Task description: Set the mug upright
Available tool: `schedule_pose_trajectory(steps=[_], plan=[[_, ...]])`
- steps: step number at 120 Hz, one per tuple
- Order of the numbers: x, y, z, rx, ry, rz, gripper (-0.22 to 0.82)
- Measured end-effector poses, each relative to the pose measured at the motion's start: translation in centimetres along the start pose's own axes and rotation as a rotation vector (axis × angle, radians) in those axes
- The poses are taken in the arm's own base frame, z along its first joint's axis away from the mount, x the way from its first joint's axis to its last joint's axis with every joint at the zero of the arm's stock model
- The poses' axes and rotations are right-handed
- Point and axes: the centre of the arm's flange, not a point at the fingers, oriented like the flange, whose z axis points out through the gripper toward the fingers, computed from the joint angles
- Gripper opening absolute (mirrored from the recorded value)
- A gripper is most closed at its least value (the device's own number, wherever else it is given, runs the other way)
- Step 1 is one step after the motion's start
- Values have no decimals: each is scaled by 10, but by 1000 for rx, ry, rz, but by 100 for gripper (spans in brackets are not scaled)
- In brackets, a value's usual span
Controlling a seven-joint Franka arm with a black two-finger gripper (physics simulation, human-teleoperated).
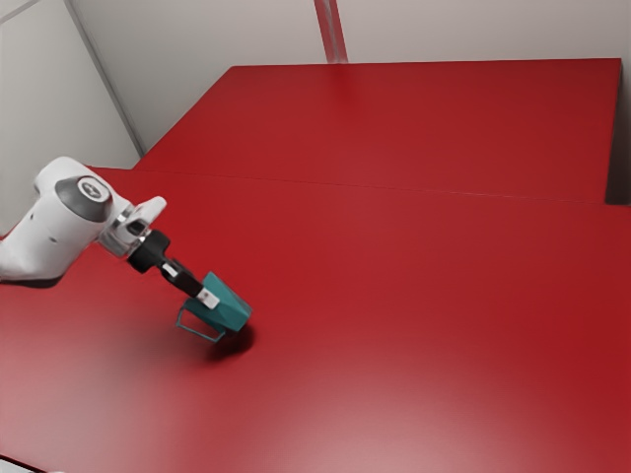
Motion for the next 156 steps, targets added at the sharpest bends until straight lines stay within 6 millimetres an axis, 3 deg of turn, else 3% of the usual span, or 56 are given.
schedule_pose_trajectory(steps=[16, 38, 56, 87, 140, 156], plan=[[27, 15, 12, 118, -55, 83, -17], [43, 24, 18, 311, -163, 130, -17], [61, 41, 35, 421, -239, 145, -17], [72, 55, 50, 550, -284, 64, -17], [66, 55, 63, 621, -228, -156, -17], [67, 56, 66, 623, -212, -198, 9]])
